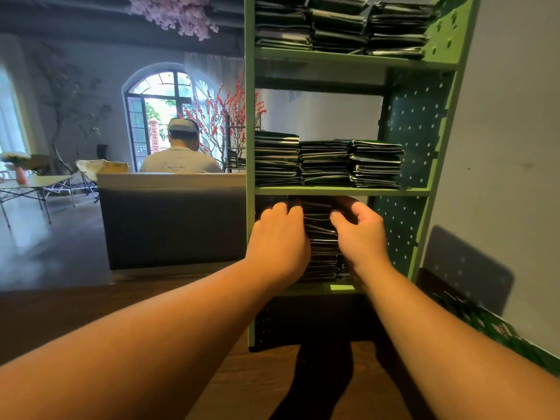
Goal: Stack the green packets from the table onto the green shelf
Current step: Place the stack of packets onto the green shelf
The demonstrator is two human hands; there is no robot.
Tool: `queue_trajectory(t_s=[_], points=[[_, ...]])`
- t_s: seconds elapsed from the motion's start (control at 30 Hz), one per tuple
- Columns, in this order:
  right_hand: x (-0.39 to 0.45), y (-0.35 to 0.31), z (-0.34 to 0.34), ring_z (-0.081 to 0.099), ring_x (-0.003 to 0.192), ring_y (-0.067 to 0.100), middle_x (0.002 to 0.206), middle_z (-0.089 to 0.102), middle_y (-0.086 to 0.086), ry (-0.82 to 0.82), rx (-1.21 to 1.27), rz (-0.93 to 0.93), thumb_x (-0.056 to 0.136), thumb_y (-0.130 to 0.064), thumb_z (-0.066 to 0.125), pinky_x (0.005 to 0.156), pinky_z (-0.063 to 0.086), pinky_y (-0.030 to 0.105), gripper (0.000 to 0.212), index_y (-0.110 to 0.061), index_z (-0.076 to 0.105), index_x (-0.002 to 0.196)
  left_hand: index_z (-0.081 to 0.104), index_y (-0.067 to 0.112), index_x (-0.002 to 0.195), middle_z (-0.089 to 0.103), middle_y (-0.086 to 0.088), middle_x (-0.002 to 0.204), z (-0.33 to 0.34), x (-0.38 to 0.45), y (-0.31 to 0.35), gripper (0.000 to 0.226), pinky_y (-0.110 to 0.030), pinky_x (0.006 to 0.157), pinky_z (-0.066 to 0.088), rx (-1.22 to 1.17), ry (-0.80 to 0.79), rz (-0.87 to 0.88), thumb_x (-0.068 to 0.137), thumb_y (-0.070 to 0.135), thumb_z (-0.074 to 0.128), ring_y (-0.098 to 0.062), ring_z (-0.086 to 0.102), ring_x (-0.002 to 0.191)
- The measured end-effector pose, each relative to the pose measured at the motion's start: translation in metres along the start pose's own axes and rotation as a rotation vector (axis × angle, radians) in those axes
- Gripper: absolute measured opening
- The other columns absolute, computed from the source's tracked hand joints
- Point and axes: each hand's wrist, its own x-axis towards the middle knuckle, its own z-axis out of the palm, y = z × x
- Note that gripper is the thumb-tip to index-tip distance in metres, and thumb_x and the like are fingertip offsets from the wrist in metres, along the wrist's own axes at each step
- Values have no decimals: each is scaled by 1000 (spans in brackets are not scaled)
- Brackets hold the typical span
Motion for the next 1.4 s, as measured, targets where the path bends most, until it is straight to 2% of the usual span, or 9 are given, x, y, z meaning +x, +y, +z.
queue_trajectory(t_s=[0.1, 0.23, 0.33, 0.6, 0.73, 1.0, 1.17, 1.33, 1.4], points=[[0, 1, -5, 65, 104, 16, 107, 70, -5, -65, -1, -2, 97, -20, 64, 95, 57, 48, 14, -31, 66, 104, 48, 17, 140, 51, -8, 130, 1, 0, 0, 38, -34, 96, 48, -19, 10, -9, 104, 26, 50, -22, 50, 116], [0, 8, -6, 60, 123, 21, 130, 66, 0, -94, -183, -30, 93, -23, 69, 99, 55, 49, 45, -21, 60, 138, 44, 20, 143, 51, -7, 118, 1, 3, 0, 37, -29, 82, 39, -115, 63, -54, 107, 31, 42, -14, 42, 98], [1, 9, -6, 62, 112, 18, 120, 67, -3, -80, -171, -55, 96, -23, 65, 93, 57, 44, 37, -22, 61, 133, 47, 19, 135, 51, -3, 102, 2, 6, 6, 33, -32, 78, 38, -64, 54, -97, 108, 34, 36, -18, 46, 93], [4, 7, -4, 63, 91, 5, 96, 68, -9, -49, -146, -108, 98, -23, 63, 74, 52, 26, 8, -28, 64, 104, 61, 16, 124, 64, -7, 114, 1, 10, 11, 26, -41, 90, 52, -190, 148, -178, 107, 28, 46, -26, 61, 105], [3, 7, -6, 63, 96, 9, 100, 68, -9, -15, -131, -104, 95, -22, 67, 80, 51, 28, 15, -26, 66, 109, 59, 20, 137, 62, -4, 128, 1, 8, 7, 34, -34, 97, 48, -246, 187, -167, 104, 25, 55, -22, 58, 117], [3, 7, -11, 59, 98, 5, 101, 61, -19, -73, -158, -124, 93, -19, 71, 76, 44, 19, 27, -30, 62, 116, 66, 25, 130, 62, -1, 125, 2, 8, 3, 29, -21, 87, 38, -293, 241, -161, 102, 21, 58, -18, 57, 114], [1, 12, -15, 58, 110, 12, 121, 63, -9, -198, -335, -162, 86, -22, 78, 90, 51, 29, 51, -28, 54, 131, 60, 25, 137, 58, -2, 127, 0, 6, 0, 34, -23, 87, 40, -255, 217, -134, 104, 24, 55, -19, 55, 116], [2, 6, -15, 54, 105, 8, 112, 58, -14, -186, -348, -195, 91, -22, 73, 81, 44, 20, 38, -25, 55, 125, 50, 25, 147, 61, -4, 131, 0, 3, -2, 43, -34, 96, 46, -157, 143, -83, 104, 20, 53, -24, 54, 123], [4, 3, -14, 56, 109, 14, 116, 60, -8, -202, -377, -177, 91, -18, 72, 85, 48, 27, 37, -22, 54, 124, 49, 25, 146, 61, -5, 130, 0, 3, -1, 44, -38, 98, 48, -146, 136, -76, 103, 17, 54, -25, 54, 123]])
